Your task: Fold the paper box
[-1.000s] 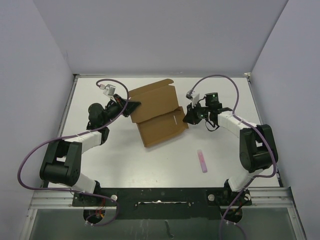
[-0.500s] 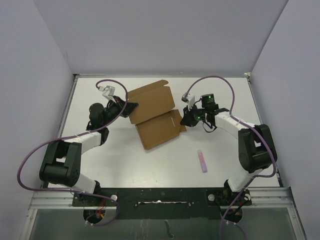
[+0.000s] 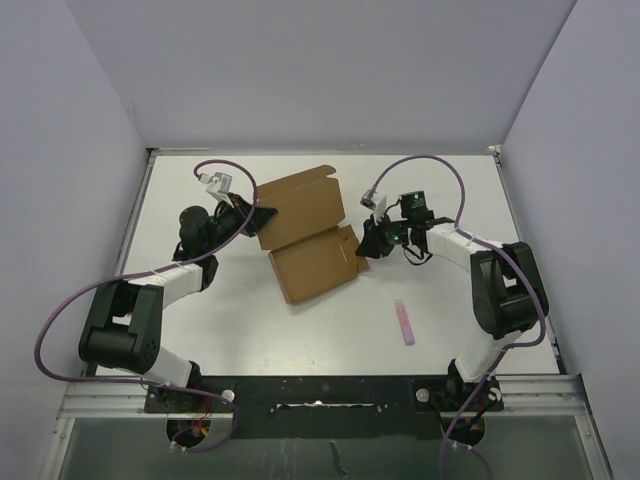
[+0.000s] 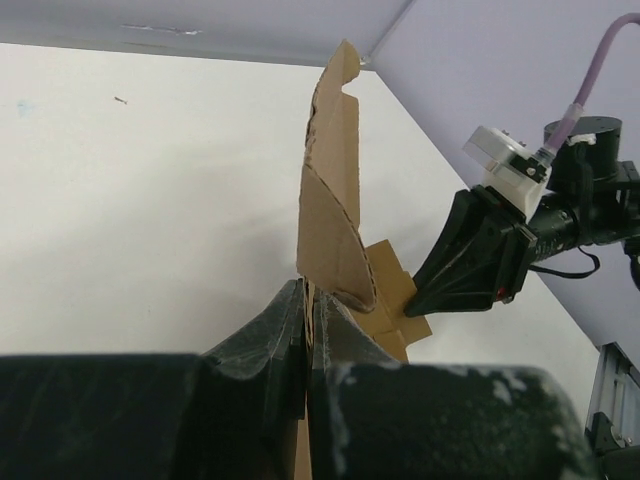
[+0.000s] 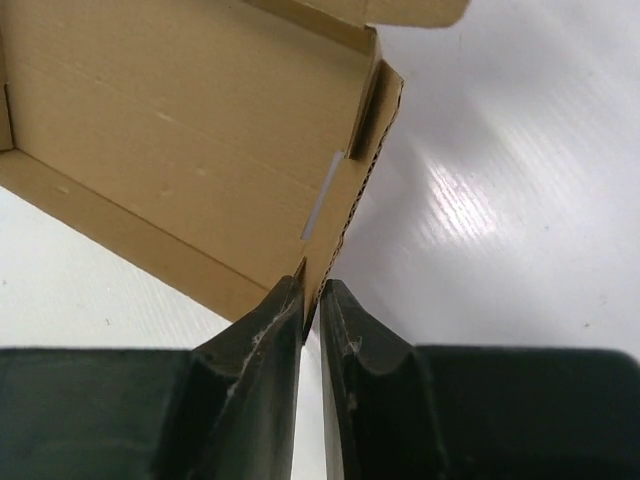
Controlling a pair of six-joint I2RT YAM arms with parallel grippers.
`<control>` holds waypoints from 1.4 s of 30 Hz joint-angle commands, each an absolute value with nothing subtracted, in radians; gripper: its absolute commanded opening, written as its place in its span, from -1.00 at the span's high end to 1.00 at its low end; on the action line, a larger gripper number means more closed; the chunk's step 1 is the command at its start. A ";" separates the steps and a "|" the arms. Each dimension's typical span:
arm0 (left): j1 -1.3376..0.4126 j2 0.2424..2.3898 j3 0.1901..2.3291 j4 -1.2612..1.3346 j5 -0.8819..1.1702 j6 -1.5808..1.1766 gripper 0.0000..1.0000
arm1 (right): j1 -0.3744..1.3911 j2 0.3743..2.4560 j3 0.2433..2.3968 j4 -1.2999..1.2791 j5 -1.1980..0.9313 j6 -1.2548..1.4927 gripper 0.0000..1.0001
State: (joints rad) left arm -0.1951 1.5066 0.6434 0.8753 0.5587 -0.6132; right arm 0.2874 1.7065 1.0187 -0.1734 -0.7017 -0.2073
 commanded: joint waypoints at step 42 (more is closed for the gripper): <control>-0.248 1.510 0.687 0.912 0.640 -0.565 1.00 | 0.084 1.922 1.136 -0.145 -0.869 -0.012 1.00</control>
